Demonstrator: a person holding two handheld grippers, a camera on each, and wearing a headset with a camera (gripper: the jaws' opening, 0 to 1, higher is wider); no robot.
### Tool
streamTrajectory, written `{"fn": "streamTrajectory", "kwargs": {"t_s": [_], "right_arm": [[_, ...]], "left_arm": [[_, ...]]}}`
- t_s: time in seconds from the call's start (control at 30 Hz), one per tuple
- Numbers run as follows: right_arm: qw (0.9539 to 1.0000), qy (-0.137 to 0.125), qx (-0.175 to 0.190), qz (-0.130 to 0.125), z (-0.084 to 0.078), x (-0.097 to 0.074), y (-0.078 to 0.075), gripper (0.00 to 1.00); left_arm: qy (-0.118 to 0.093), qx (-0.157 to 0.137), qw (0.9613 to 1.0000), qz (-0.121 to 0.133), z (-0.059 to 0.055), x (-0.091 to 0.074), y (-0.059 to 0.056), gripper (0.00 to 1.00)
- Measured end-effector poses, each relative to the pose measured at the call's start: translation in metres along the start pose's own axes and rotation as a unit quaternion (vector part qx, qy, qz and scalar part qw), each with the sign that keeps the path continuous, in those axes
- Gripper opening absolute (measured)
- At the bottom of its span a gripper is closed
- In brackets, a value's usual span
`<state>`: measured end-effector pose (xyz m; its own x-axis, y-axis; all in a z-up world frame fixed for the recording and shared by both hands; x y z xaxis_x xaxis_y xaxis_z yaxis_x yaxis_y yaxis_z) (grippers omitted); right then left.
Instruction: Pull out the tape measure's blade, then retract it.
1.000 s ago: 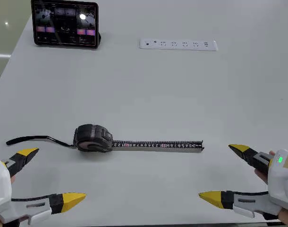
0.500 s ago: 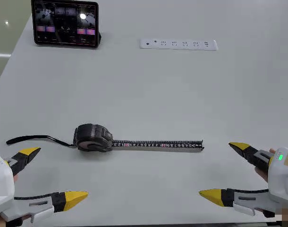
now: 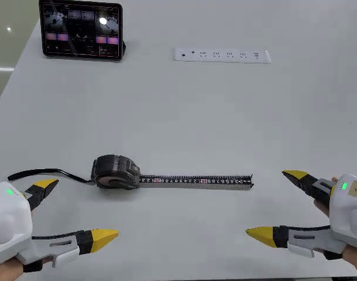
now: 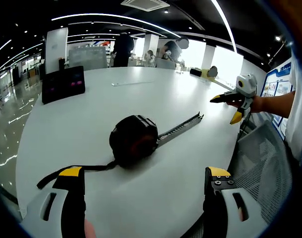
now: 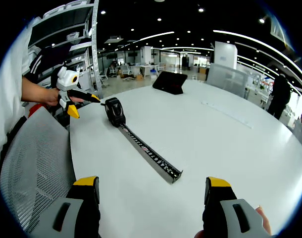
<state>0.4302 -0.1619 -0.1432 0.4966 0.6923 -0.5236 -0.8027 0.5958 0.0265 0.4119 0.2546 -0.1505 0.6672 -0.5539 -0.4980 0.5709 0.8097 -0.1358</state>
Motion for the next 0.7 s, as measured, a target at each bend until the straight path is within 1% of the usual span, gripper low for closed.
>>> {"fn": "streamTrajectory", "kwargs": {"t_s": [0.23,0.37,0.7], "right_arm": [[1.0000,0.002,-0.004,0.001,0.002,0.002,-0.005,0.87],[1.0000,0.002,-0.008,0.000,0.003,0.003,-0.008,0.87],[0.9999,0.006,-0.014,0.003,0.005,0.005,-0.014,0.86]], "left_arm": [[0.000,-0.008,1.0000,0.003,0.003,0.010,-0.002,0.99],[-0.003,-0.017,0.9998,0.008,0.005,0.015,-0.002,0.97],[-0.012,-0.039,0.9991,0.008,0.008,0.027,-0.003,0.96]]}}
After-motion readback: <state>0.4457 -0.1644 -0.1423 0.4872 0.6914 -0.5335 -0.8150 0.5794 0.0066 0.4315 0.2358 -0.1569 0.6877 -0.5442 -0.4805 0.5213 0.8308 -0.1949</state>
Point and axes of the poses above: the centre of the closed fingertips' face, and the gripper's own axes: x roughly forward along the fingers, y roughly to its left, z roughly out of its top, the point moved 10 cm from there along -x, roughly backward along the fingers, and after that the axes turned 6 degrees about -y, right-handed, at the moved point
